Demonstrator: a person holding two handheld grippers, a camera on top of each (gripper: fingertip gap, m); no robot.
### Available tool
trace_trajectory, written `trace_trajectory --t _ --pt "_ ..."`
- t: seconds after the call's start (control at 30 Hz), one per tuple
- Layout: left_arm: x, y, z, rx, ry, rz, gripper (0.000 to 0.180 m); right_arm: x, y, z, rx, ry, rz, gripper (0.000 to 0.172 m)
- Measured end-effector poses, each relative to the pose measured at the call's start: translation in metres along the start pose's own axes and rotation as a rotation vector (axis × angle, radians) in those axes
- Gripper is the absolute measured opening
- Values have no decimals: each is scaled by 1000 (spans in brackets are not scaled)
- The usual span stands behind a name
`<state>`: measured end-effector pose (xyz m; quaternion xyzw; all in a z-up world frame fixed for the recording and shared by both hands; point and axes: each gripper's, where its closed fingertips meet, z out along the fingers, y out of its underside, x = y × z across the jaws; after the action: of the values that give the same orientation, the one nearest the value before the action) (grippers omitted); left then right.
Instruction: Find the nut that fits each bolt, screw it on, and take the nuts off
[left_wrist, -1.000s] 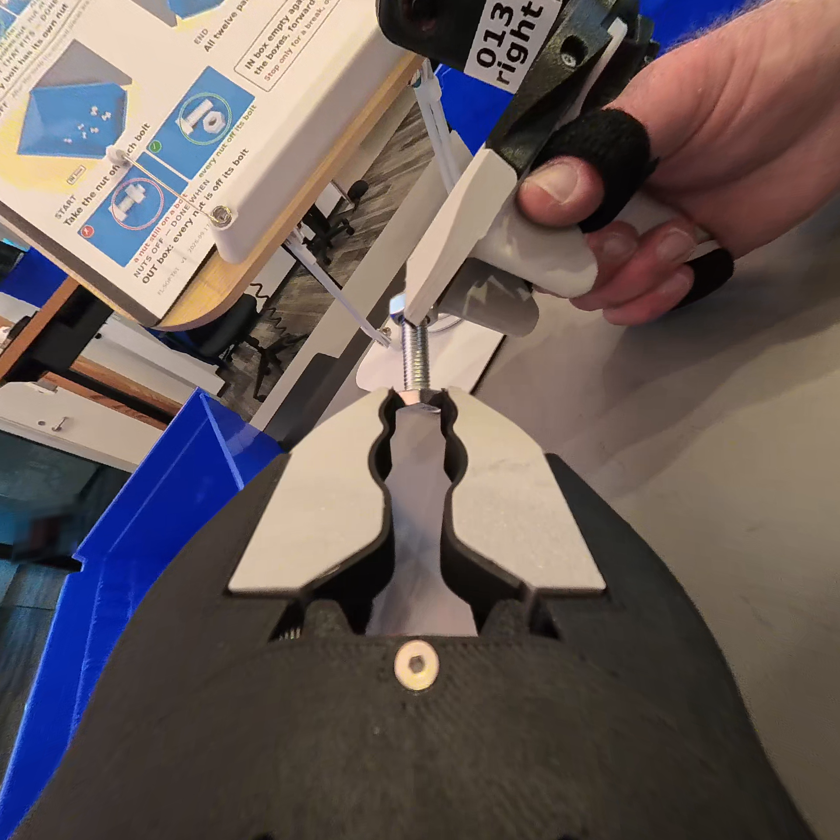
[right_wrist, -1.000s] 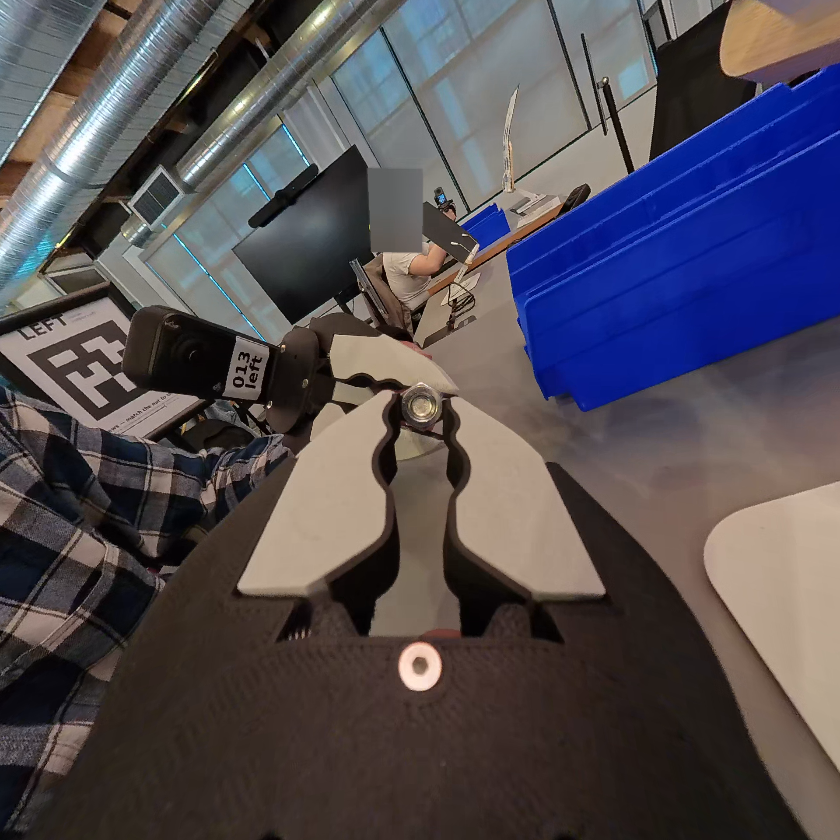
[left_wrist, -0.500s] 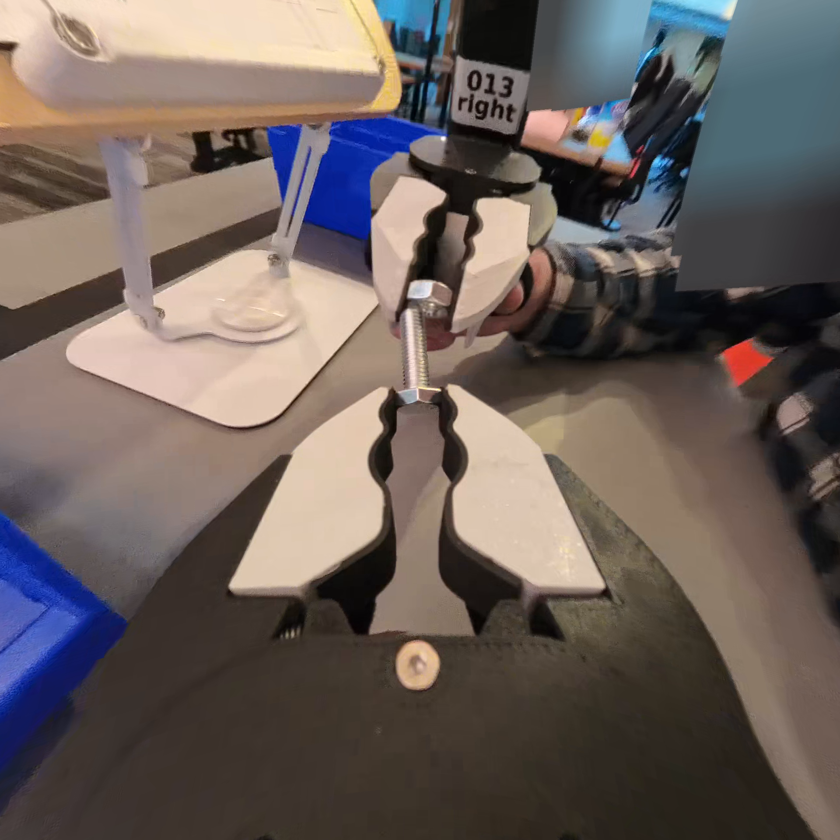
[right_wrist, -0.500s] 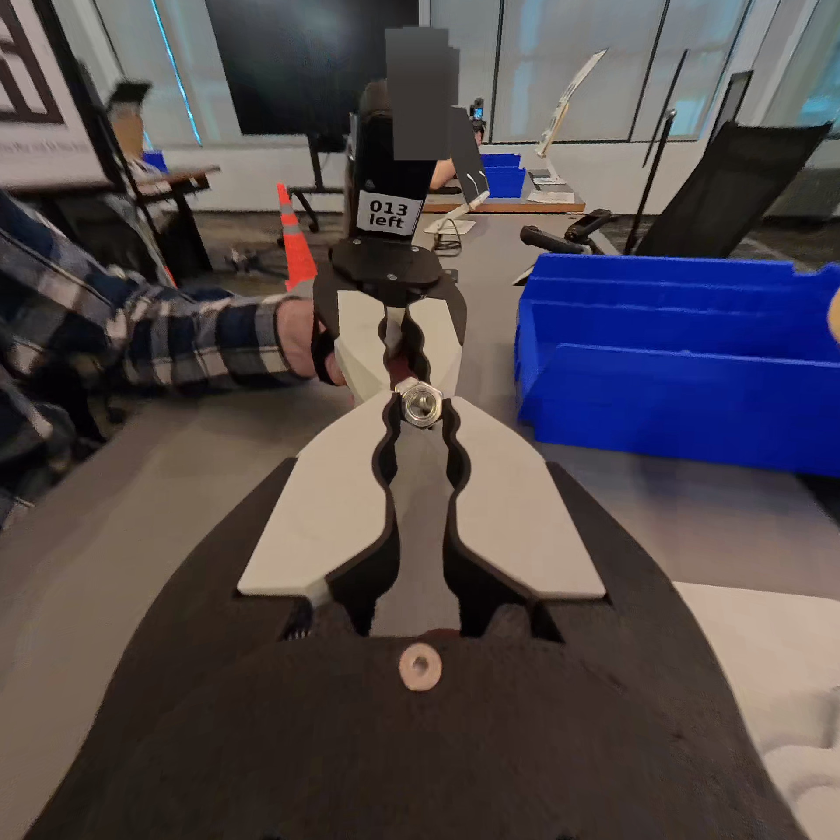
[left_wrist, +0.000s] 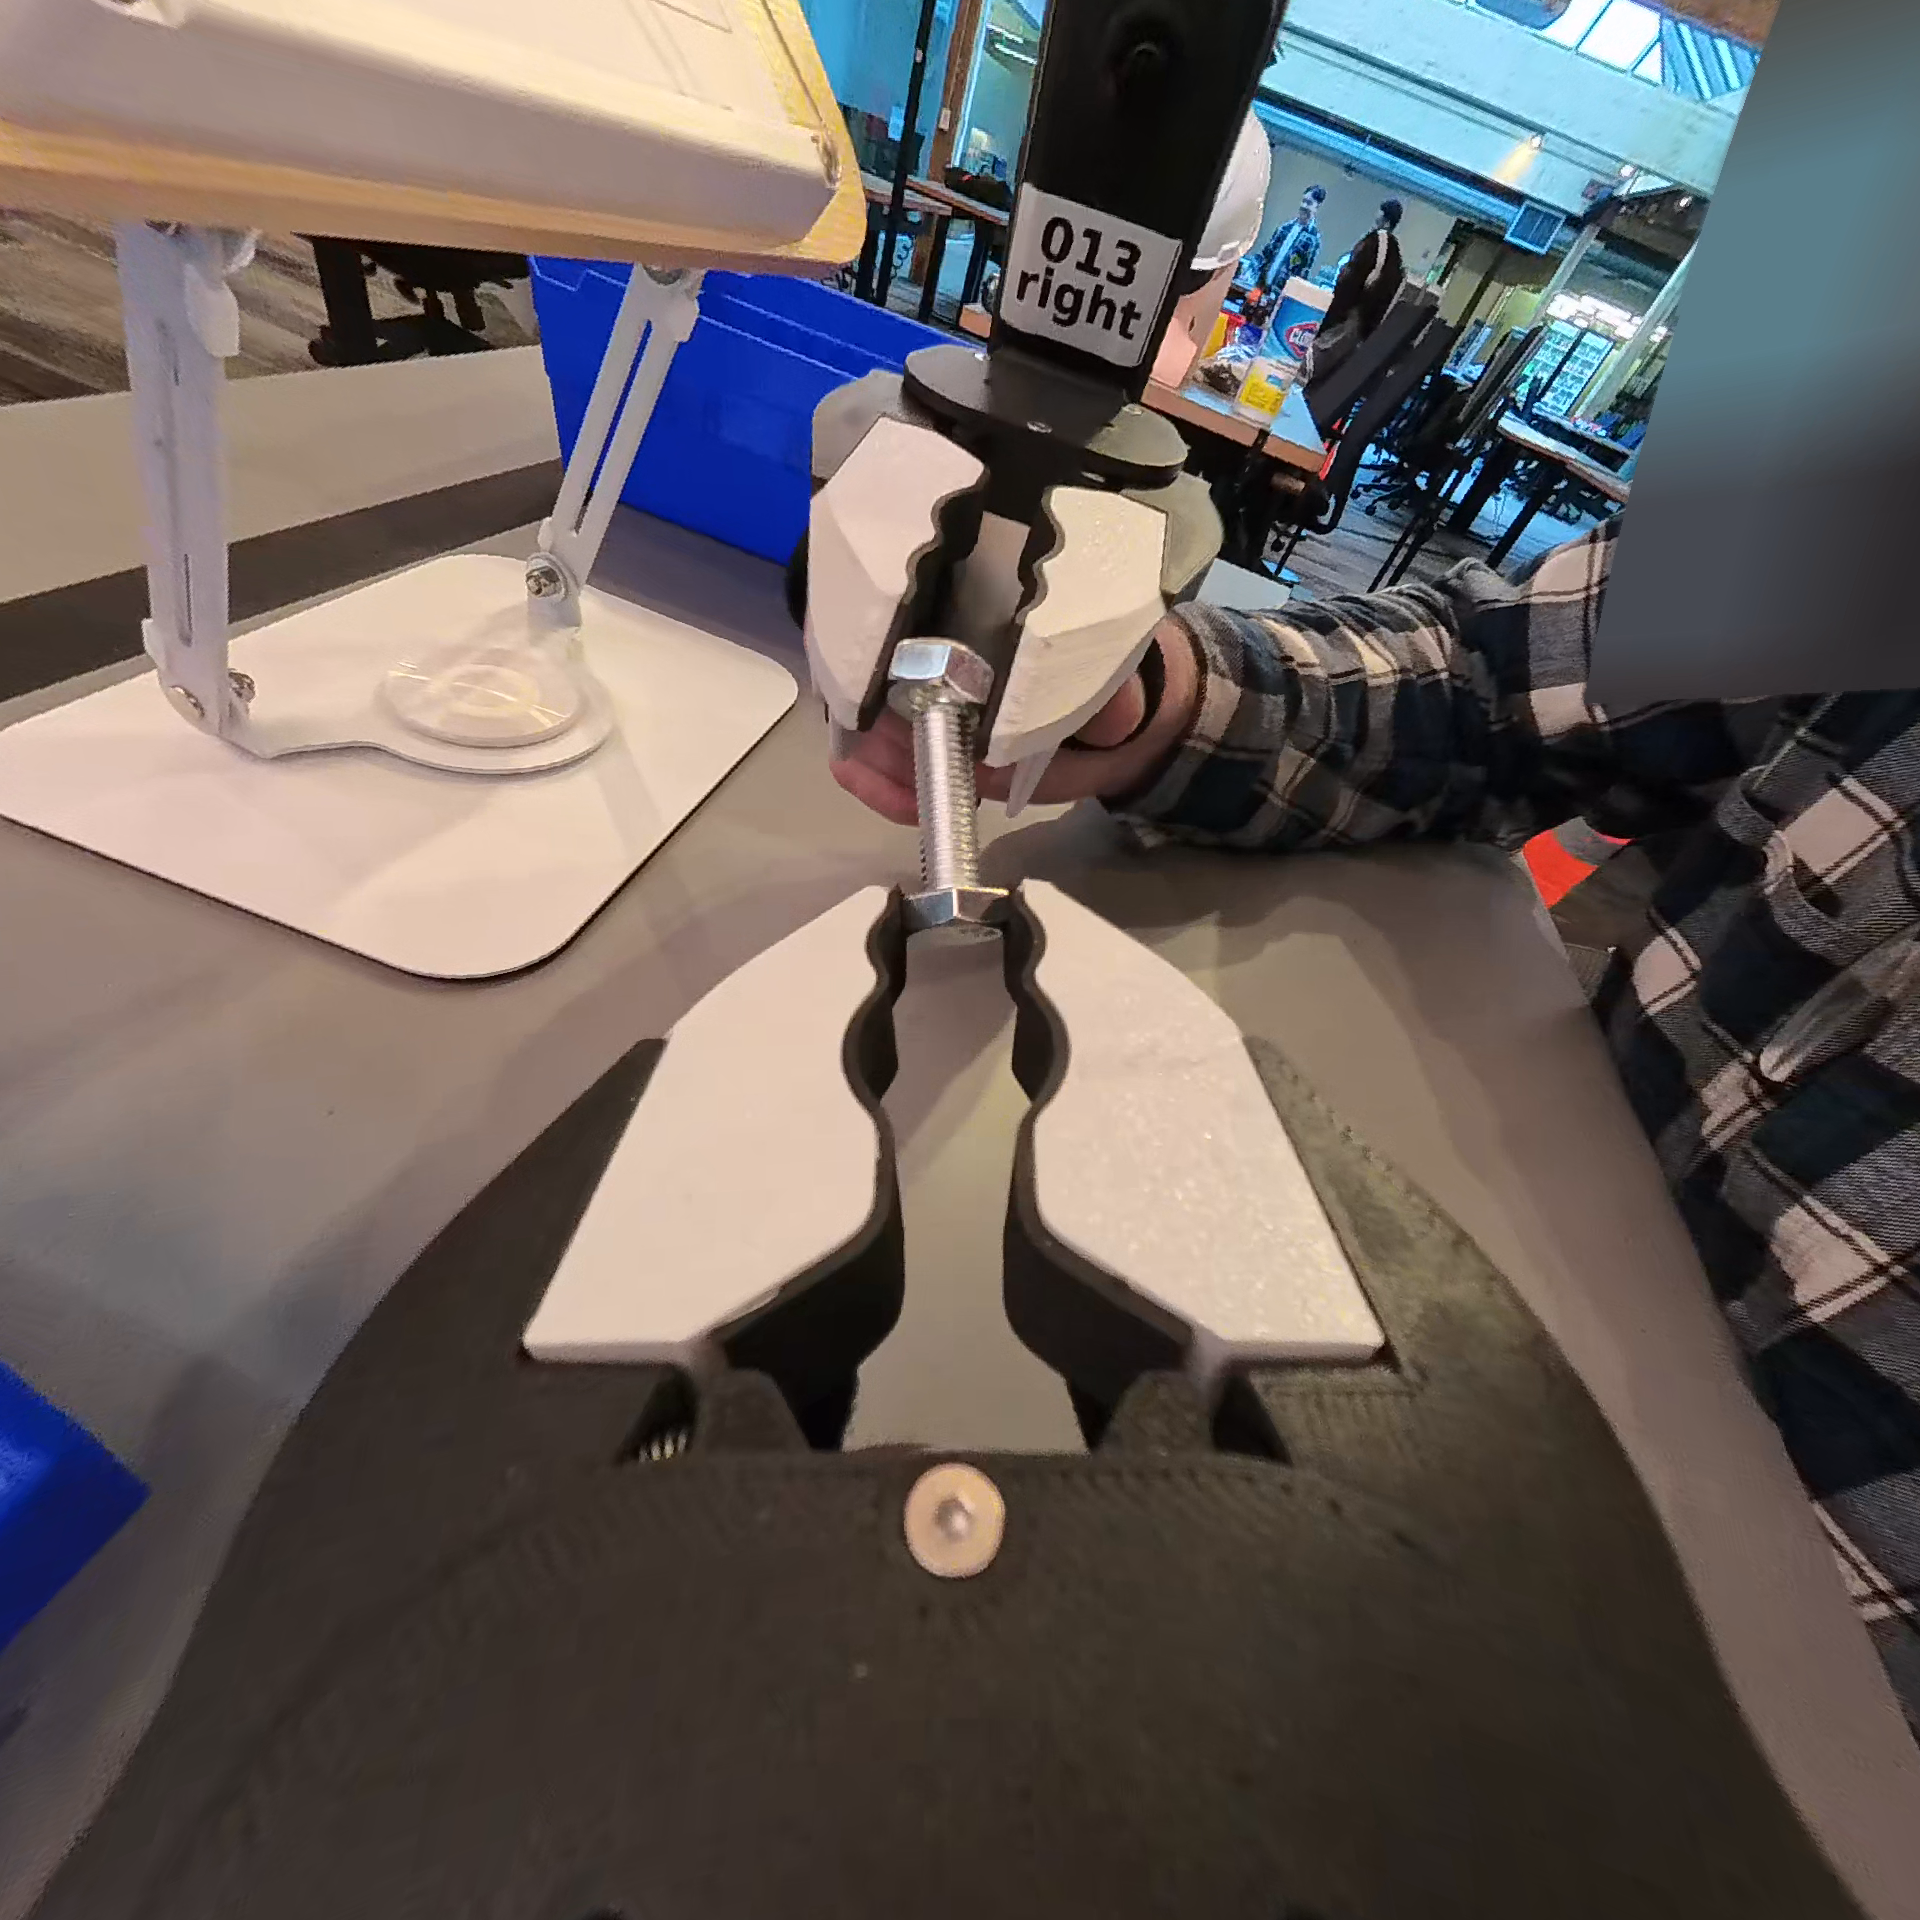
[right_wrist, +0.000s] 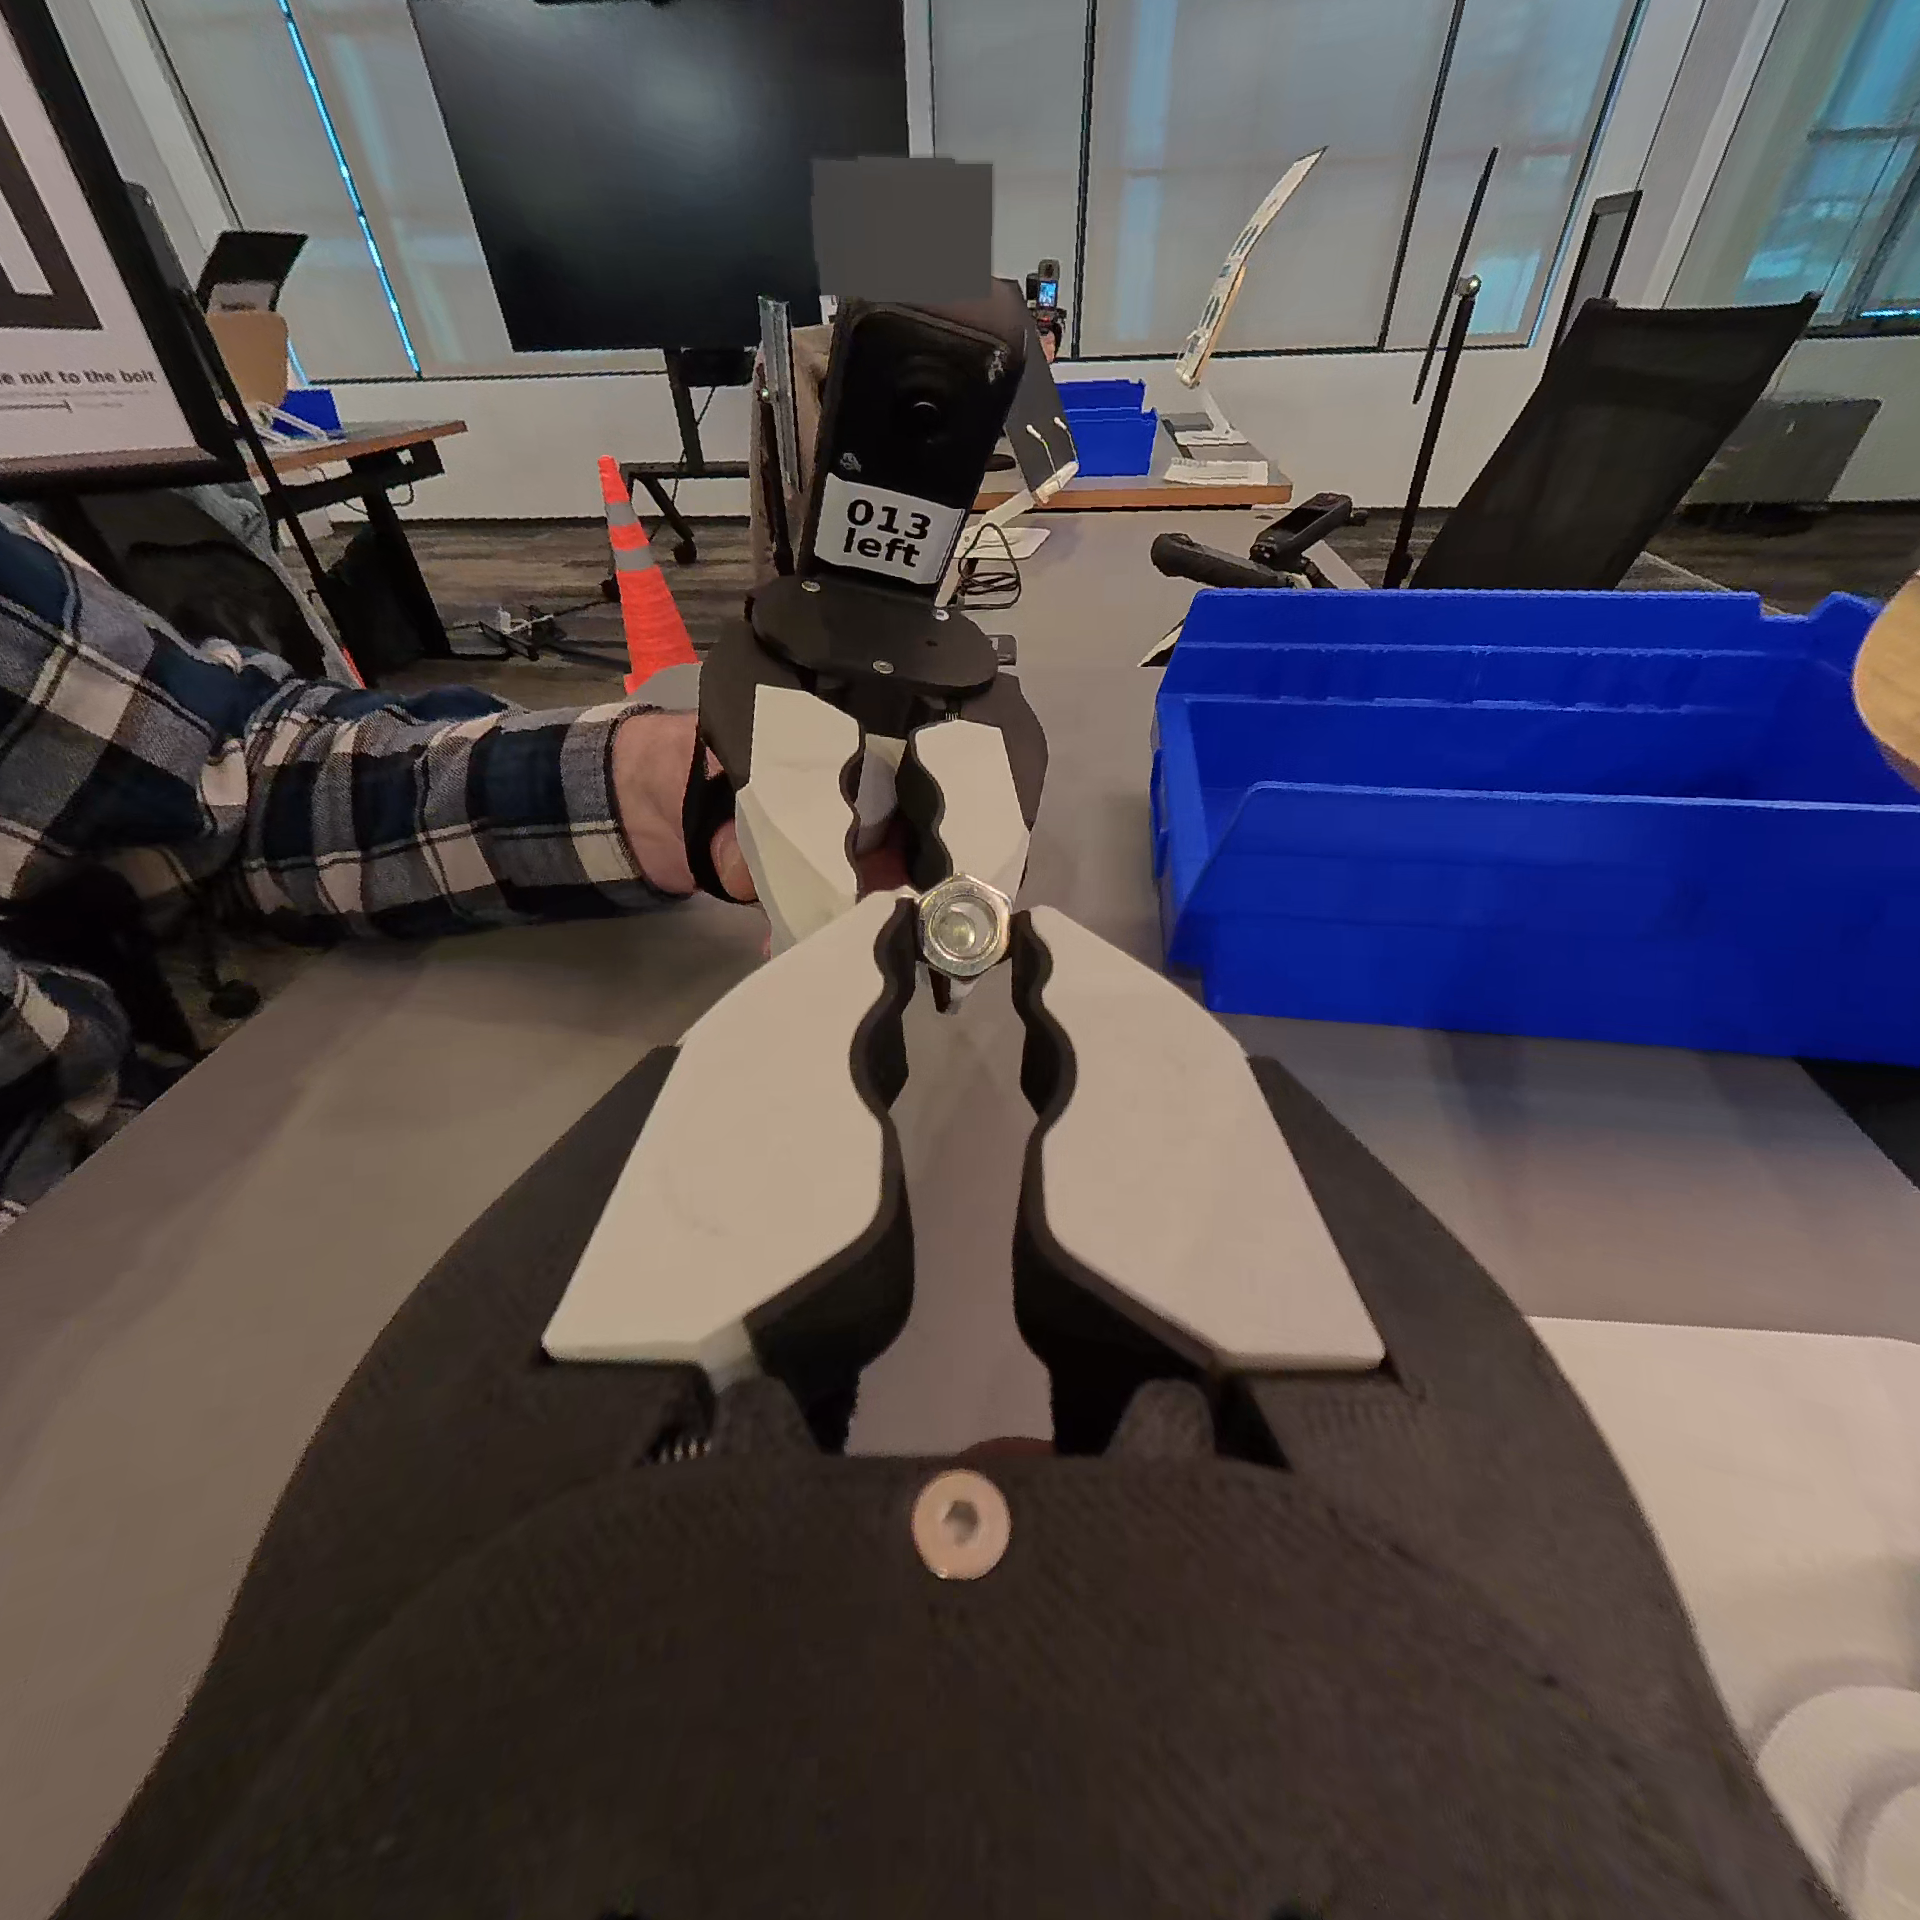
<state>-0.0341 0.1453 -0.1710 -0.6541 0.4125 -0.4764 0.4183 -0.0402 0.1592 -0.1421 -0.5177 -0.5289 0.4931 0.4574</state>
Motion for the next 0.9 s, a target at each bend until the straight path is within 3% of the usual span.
trace_trajectory --t 0.37,0.53,0.63,0.73,0.9 --pt "-4 1 -2 -6 -27 21 17 2 -7 -4 19 28 1 18" --pt "-6 -2 -6 8 -40 30 17 3 -50 -35 31 109 -133 18" --pt "-6 -5 -9 16 -50 39 17 20 -86 -87 31 263 -204 18" --pt "-5 -8 -10 22 -57 50 17 47 -113 -163 14 468 -211 18" --pt "-7 -8 -8 29 -61 42 17 91 -105 -300 -194 839 -176 18"
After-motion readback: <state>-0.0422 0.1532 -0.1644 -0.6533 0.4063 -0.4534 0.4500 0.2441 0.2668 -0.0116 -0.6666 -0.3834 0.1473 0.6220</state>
